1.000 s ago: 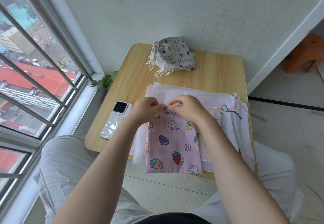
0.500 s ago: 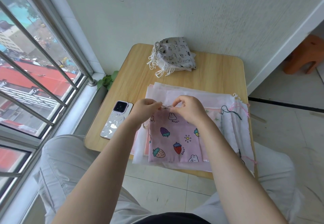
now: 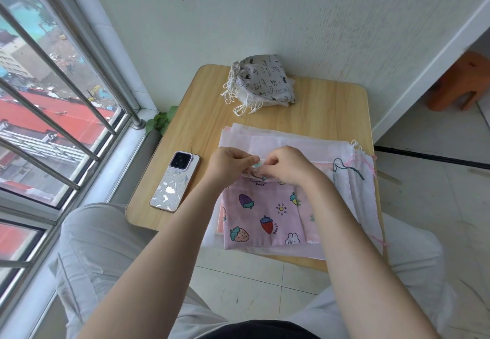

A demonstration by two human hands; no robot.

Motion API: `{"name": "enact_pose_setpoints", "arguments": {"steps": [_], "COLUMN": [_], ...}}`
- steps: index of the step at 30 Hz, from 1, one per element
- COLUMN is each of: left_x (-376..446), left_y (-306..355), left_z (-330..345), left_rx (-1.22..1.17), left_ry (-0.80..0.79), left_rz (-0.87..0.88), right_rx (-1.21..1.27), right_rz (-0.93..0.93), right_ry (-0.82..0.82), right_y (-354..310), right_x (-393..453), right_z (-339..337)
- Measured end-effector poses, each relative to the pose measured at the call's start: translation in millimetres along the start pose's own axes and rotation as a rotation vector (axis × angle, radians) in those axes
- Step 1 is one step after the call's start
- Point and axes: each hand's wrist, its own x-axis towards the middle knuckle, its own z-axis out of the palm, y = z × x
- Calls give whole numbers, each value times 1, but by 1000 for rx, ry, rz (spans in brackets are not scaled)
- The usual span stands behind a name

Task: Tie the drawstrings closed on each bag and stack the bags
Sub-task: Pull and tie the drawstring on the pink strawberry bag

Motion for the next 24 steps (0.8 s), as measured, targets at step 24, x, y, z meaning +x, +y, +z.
{"name": "enact_pose_setpoints", "arguments": {"steps": [24], "left_x": [1], "left_y": [6], "left_z": [-19], "left_rx": [-86], "left_ry": [-313], "left_rz": [-121], "right_rx": [330], "right_rz": [-165], "right_ry": [203], "right_y": [-3], "right_x": [4], "right_z": [13]}}
